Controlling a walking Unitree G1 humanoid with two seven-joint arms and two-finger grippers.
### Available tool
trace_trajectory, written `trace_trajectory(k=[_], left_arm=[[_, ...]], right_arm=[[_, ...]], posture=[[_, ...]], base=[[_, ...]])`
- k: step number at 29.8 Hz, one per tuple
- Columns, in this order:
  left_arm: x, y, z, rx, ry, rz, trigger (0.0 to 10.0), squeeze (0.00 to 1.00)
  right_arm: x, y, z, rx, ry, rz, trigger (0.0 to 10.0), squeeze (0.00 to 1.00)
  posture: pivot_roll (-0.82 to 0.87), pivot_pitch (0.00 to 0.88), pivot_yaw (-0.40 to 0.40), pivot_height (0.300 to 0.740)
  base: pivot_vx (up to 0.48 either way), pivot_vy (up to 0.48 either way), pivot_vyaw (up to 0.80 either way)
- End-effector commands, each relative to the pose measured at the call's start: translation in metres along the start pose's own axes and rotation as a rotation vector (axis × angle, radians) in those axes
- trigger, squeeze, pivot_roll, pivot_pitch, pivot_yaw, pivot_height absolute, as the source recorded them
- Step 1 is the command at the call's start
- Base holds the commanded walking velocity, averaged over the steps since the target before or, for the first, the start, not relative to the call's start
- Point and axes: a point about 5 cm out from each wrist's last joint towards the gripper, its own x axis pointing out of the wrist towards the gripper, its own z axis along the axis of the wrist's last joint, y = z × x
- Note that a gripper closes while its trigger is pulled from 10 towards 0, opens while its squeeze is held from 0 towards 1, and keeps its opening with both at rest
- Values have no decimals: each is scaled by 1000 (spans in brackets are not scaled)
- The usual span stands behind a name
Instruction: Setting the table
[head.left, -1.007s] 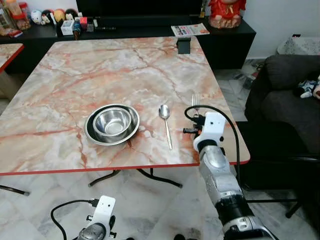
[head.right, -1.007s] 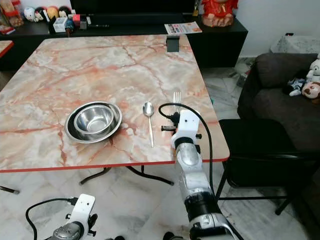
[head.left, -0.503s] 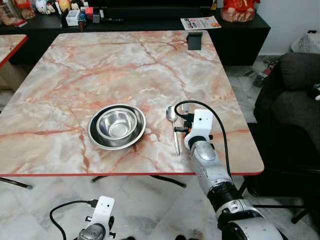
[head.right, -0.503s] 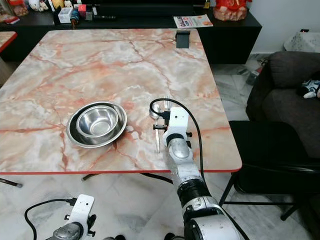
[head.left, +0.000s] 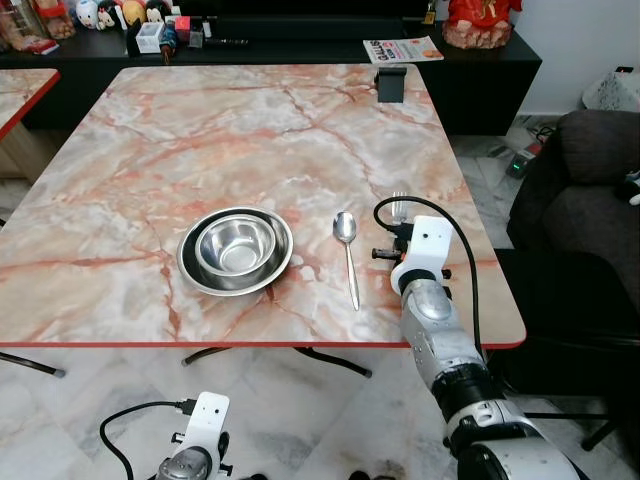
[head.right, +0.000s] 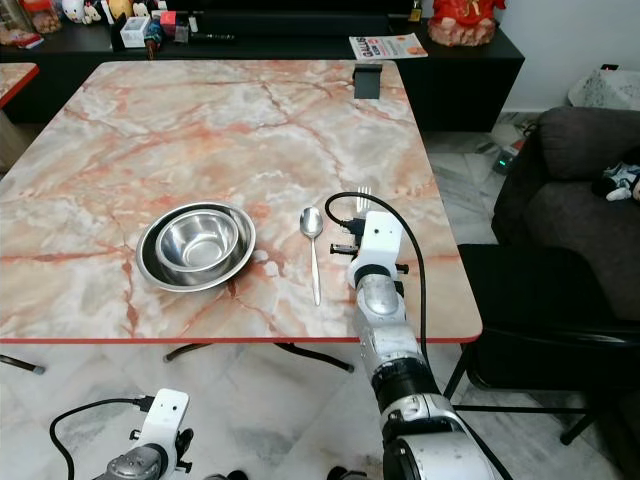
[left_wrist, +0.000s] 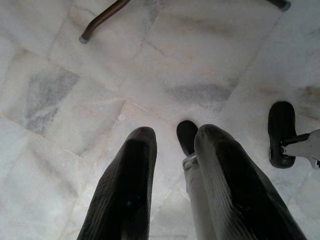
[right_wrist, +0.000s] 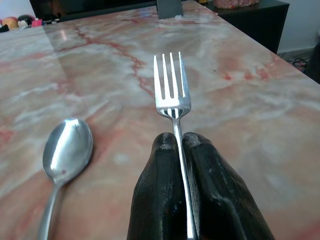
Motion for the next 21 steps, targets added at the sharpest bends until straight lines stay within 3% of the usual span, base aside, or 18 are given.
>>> trace_trajectory(k=[1, 12, 21], left_arm=[[-1, 0, -6, -16, 20, 5, 10000, 0], [-2, -4, -12, -30, 36, 3, 10000, 0], [-3, -4, -14, -36, 40, 5, 10000, 0]], right_arm=[[0, -1, 1, -12, -5, 3, 10000, 0], [-6, 11, -10, -58, 54, 101, 10000, 0], [-7, 9, -14, -72, 82, 97, 10000, 0]], posture=[[-56, 138, -33, 740], [-47, 158, -53, 740], [-42, 167, -57, 740]], base=[[0, 0, 0], [0, 0, 0], [0, 0, 0]])
